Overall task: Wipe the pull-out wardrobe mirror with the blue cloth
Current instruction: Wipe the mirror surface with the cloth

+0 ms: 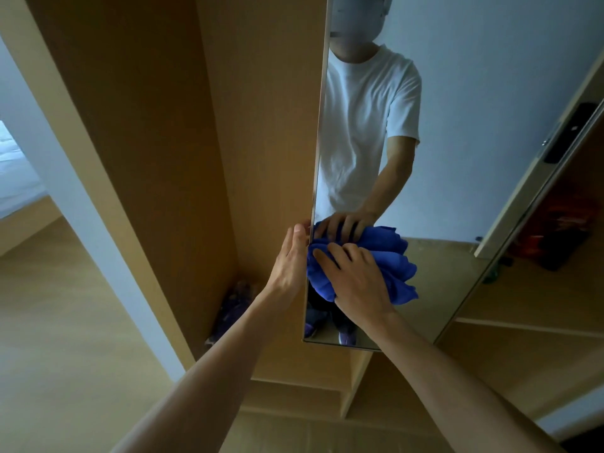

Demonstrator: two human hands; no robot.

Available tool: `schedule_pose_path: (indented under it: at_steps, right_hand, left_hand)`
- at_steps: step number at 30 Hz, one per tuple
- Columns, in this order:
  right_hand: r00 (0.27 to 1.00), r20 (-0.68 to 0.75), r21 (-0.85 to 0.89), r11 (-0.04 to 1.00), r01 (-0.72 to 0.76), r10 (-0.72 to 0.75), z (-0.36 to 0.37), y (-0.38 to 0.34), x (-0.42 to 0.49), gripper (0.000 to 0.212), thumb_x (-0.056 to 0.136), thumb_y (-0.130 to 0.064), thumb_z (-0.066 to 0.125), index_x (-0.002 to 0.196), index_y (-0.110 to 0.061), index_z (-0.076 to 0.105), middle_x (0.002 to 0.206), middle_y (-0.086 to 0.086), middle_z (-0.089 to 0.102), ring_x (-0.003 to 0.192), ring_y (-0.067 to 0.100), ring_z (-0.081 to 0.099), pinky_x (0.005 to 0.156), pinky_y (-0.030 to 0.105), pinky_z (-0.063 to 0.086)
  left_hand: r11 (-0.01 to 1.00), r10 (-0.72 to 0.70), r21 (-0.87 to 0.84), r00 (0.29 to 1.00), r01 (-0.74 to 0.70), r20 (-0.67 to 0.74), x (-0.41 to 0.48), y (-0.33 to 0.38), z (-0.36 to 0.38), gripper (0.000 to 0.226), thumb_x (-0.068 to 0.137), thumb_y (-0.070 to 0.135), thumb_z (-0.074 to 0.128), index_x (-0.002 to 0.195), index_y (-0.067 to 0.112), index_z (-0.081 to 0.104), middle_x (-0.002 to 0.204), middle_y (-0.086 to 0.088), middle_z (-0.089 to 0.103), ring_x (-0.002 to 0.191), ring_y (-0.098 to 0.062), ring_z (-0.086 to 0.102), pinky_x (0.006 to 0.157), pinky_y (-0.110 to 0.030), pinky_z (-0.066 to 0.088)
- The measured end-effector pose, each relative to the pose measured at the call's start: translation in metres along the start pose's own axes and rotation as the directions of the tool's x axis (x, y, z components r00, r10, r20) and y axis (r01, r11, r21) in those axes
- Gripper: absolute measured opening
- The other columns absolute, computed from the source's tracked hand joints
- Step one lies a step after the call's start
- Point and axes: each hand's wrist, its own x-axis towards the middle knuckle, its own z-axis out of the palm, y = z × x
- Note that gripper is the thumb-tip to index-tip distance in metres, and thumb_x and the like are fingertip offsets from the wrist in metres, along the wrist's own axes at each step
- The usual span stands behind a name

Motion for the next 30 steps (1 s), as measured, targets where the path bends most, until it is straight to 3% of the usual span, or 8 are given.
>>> schedule_pose_path:
  at_steps: [3,7,10,14,17,21,25,30]
  right_hand:
    - [1.0,-0.007,0.014,1.0,0.027,-0.027,-0.006,0.004,-0.001,0.067,0.075,-0.022,0.08,0.136,-0.017,0.054,0.121,0.008,0.062,0.101,0.029,0.058,0.089,0.041,0.049]
    - [0.991,-0.13,0.118,0.993,-0.027,0.043,-0.029,0.017,0.007,0.066,0.075,-0.011,0.076,0.137,-0.015,0.055,0.122,0.009,0.06,0.101,0.029,0.057,0.087,0.042,0.049]
    - [0.981,-0.183,0.145,0.989,-0.04,0.066,-0.043,0.028,0.019,0.074,0.069,-0.012,0.079,0.138,-0.015,0.055,0.123,0.009,0.058,0.102,0.029,0.057,0.087,0.042,0.047]
    - [0.98,-0.188,0.14,0.989,-0.039,0.066,-0.039,0.026,0.019,0.073,0.07,-0.013,0.08,0.139,-0.014,0.054,0.124,0.01,0.059,0.103,0.03,0.057,0.088,0.044,0.048]
    - [0.987,-0.148,0.128,0.991,-0.035,0.054,-0.023,0.017,0.009,0.069,0.075,-0.012,0.077,0.14,-0.014,0.053,0.126,0.008,0.059,0.105,0.029,0.057,0.09,0.043,0.048]
    - [0.999,-0.034,0.089,0.996,-0.021,0.024,0.002,0.007,-0.008,0.059,0.084,-0.019,0.072,0.139,-0.017,0.052,0.125,0.006,0.06,0.107,0.027,0.057,0.093,0.041,0.048]
    - [0.998,0.068,0.066,0.998,-0.011,0.007,0.012,0.007,-0.014,0.06,0.083,-0.03,0.073,0.137,-0.021,0.05,0.126,0.004,0.058,0.109,0.026,0.055,0.097,0.04,0.045]
    - [0.999,0.005,0.124,0.991,-0.038,0.038,-0.005,0.024,-0.014,0.052,0.088,-0.017,0.054,0.14,-0.018,0.051,0.124,0.006,0.06,0.104,0.027,0.056,0.092,0.04,0.047]
  left_hand:
    - [1.0,0.003,0.01,1.0,-0.004,0.029,-0.004,-0.002,-0.002,0.033,0.109,0.047,0.022,0.119,0.048,0.053,0.112,0.025,0.068,0.109,0.01,0.061,0.084,-0.008,0.047]
    - [0.998,0.014,0.065,0.996,-0.019,0.088,-0.012,-0.014,-0.003,0.033,0.109,0.05,0.019,0.133,0.051,0.041,0.131,0.022,0.057,0.117,0.012,0.055,0.09,-0.007,0.041]
    - [0.998,-0.004,0.067,0.995,-0.003,0.101,-0.017,-0.022,-0.004,0.043,0.105,0.059,0.019,0.144,0.053,0.035,0.14,0.023,0.047,0.127,0.004,0.046,0.102,-0.021,0.032]
    - [0.996,-0.007,0.084,0.995,-0.001,0.096,-0.018,-0.022,-0.004,0.035,0.103,0.062,0.02,0.134,0.061,0.035,0.134,0.028,0.049,0.115,0.019,0.046,0.092,-0.012,0.033]
    - [0.997,-0.015,0.081,0.997,0.009,0.072,-0.016,-0.024,-0.002,0.036,0.107,0.055,0.022,0.14,0.054,0.035,0.141,0.019,0.049,0.118,0.015,0.048,0.094,-0.009,0.036]
    - [0.996,-0.006,0.091,0.999,0.001,0.053,-0.014,-0.03,0.003,0.047,0.111,0.04,0.023,0.157,0.032,0.027,0.159,0.008,0.037,0.143,-0.005,0.034,0.12,-0.03,0.029]
    - [0.989,0.032,0.144,0.998,-0.04,0.059,-0.015,-0.033,0.01,0.049,0.112,0.029,0.026,0.16,0.028,0.019,0.164,0.006,0.027,0.149,-0.007,0.024,0.125,-0.038,0.021]
    - [0.991,0.072,0.112,0.997,-0.074,0.02,-0.022,-0.034,0.02,0.051,0.111,0.022,0.032,0.16,0.028,0.019,0.162,0.008,0.029,0.148,-0.004,0.025,0.124,-0.038,0.022]
